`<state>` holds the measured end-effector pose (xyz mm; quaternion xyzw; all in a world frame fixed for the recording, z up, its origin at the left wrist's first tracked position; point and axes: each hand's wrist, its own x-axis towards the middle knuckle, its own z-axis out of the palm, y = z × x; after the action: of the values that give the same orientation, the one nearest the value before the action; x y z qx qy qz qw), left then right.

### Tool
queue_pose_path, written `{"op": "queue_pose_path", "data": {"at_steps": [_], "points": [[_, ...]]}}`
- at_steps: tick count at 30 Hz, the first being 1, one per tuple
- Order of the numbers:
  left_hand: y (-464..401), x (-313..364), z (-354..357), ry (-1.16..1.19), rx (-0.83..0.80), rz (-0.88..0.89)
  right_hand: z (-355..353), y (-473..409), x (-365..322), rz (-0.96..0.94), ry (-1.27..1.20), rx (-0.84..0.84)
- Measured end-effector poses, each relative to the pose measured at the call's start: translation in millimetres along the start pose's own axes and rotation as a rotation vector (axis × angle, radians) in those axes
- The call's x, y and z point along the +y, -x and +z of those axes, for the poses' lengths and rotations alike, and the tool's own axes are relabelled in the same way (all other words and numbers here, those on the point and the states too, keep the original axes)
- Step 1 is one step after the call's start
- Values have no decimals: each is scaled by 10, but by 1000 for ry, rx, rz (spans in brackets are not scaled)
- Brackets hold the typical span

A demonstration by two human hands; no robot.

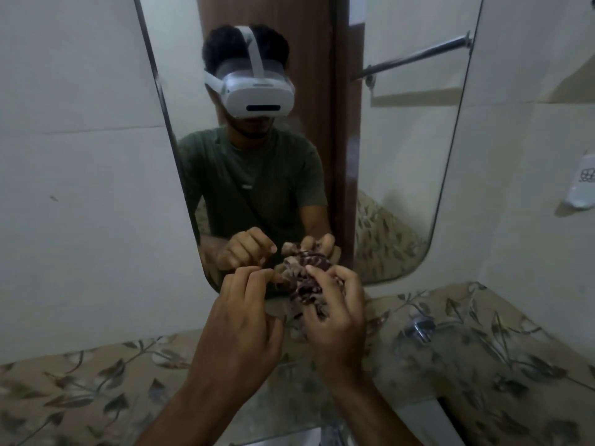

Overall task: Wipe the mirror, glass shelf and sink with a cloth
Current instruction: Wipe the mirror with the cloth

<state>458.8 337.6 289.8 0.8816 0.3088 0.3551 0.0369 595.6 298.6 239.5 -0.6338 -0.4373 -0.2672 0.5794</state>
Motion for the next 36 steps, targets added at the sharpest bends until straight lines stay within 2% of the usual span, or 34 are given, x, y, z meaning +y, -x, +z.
{"op": "queue_pose_path", "data": {"at_steps": [6,9,16,21,28,34,36], "points": [[125,-151,-33,3,40,-26,-189,-143,217,152,-3,168],[162,-162,-43,4,61,-37,-163,-149,201,193,-16,198],[284,-143,-3,52,84,-43,49,45,-24,75,-62,-23],[408,-157,111,55,82,-41,62,162,-17,65,-67,-81],[512,-195,164,69,69,-97,-32,125,57,153,-105,1],[615,-223,181,118,69,-194,-123,-3,202,229,-104,188],[627,-194,211,167,55,-209,-85,8,158,257,-117,196]]}}
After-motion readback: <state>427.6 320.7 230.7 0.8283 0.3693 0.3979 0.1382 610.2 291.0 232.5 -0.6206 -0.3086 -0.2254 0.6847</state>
